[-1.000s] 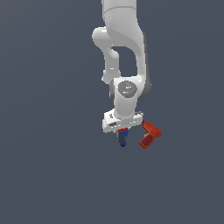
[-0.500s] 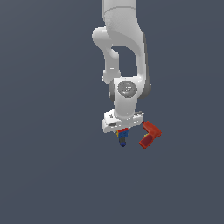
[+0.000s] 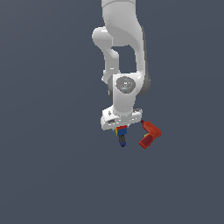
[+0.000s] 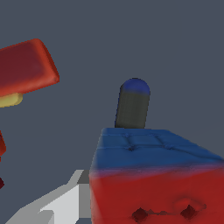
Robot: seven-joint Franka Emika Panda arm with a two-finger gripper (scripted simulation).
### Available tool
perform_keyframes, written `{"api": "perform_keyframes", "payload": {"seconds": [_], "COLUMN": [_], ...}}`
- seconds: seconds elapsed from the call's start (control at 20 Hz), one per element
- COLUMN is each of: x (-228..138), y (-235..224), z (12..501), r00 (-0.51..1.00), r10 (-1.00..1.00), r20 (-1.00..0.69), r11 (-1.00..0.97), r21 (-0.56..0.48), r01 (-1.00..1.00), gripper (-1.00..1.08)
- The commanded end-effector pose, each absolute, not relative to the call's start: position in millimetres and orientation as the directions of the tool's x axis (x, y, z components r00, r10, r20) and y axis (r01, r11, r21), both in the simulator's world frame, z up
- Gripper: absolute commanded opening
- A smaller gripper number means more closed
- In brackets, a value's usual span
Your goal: Pick up a designated object from a clutter of objects.
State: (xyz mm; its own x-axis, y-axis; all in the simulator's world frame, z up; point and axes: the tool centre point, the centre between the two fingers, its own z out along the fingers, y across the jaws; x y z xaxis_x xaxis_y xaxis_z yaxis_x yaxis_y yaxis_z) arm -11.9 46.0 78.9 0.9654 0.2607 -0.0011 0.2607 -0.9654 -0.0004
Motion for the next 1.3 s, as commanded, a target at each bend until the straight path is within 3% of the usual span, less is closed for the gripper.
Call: {"api": "perform_keyframes", "payload": {"seconds": [0.0, 1.25], "x": [-15.5, -103.1], "y": [41.5, -47.5], "z": [88.3, 261.8], "r00": [0.965, 0.966], "r10": [0.260, 0.260], "r20": [0.001, 0.002], "r11": [-0.965, -0.966], "r21": [0.000, -0.003], "r01": [0.260, 0.260], "gripper": [-1.00, -1.00]}}
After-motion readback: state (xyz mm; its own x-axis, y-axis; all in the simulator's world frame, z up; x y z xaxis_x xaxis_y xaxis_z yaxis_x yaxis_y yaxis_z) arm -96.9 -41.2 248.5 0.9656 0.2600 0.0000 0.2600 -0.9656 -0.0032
